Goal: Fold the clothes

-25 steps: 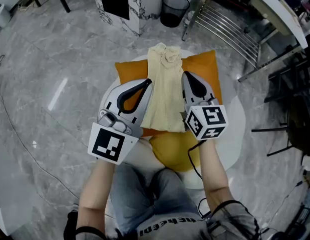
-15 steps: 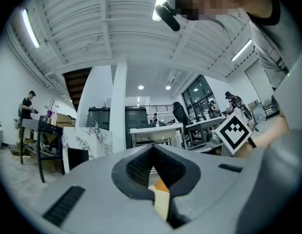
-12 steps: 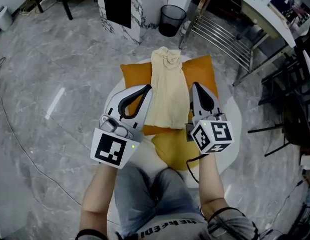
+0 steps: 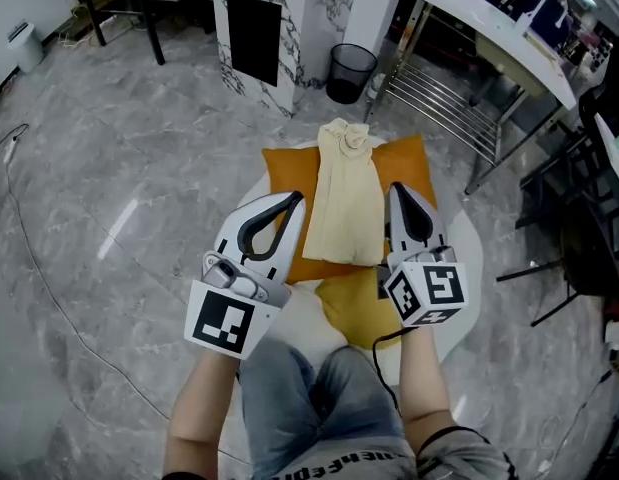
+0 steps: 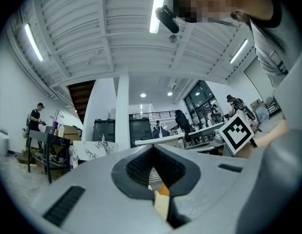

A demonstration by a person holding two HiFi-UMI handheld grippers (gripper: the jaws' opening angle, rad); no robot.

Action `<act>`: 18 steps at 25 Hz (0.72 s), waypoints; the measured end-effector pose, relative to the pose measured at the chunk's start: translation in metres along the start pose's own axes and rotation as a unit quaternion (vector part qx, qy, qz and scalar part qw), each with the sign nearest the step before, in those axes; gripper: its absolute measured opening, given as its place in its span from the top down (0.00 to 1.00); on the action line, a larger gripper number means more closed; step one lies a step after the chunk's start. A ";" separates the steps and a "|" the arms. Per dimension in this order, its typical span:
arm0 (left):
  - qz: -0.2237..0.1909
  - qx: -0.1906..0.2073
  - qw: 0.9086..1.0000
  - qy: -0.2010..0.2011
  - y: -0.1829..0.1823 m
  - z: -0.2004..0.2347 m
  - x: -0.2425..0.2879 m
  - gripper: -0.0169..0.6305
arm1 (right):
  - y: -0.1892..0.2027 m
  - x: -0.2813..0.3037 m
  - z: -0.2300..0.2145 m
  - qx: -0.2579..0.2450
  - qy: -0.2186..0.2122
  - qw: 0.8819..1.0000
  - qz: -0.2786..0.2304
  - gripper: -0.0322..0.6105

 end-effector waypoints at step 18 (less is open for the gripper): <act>0.106 -0.049 0.993 -0.026 -0.021 0.006 0.027 0.97 | -0.068 -0.013 0.013 -0.039 -0.017 0.999 0.003 0.95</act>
Point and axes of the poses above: the fingertips, and each gripper's own axes: x forward along the fingers, z to its left, y out of its underside, the point moved 6 cm from there along -x, backward along the fingers, and after that the axes turned 4 degrees about -z, right-handed, at the moved point
